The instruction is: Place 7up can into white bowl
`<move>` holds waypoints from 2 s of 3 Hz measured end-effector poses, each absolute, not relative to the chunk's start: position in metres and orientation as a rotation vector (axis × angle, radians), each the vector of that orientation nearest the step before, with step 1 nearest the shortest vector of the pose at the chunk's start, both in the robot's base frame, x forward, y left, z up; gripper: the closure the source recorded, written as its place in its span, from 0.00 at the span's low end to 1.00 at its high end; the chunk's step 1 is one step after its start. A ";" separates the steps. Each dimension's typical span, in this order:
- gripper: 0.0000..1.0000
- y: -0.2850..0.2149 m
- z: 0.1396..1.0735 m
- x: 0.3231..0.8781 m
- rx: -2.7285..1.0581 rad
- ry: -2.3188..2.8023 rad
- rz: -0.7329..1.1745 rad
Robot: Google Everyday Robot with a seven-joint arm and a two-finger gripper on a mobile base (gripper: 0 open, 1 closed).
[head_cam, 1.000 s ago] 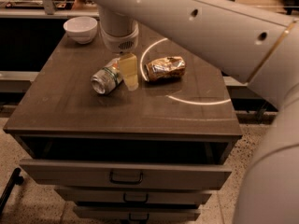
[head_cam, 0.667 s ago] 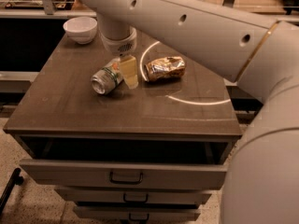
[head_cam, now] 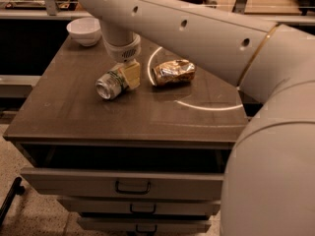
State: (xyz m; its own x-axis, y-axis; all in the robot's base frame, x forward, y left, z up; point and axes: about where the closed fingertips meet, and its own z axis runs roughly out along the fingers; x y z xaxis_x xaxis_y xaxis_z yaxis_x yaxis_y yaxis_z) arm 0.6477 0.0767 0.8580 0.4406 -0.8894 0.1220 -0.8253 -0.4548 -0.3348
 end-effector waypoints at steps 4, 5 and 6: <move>0.79 0.083 0.855 0.649 -2.468 1.430 -0.327; 0.99 0.077 0.860 0.659 -2.385 1.494 -0.236; 1.00 0.073 0.890 0.682 -2.257 1.527 -0.247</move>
Offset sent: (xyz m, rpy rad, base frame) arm 0.0005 0.0078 -0.0020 0.0276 0.0163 0.0522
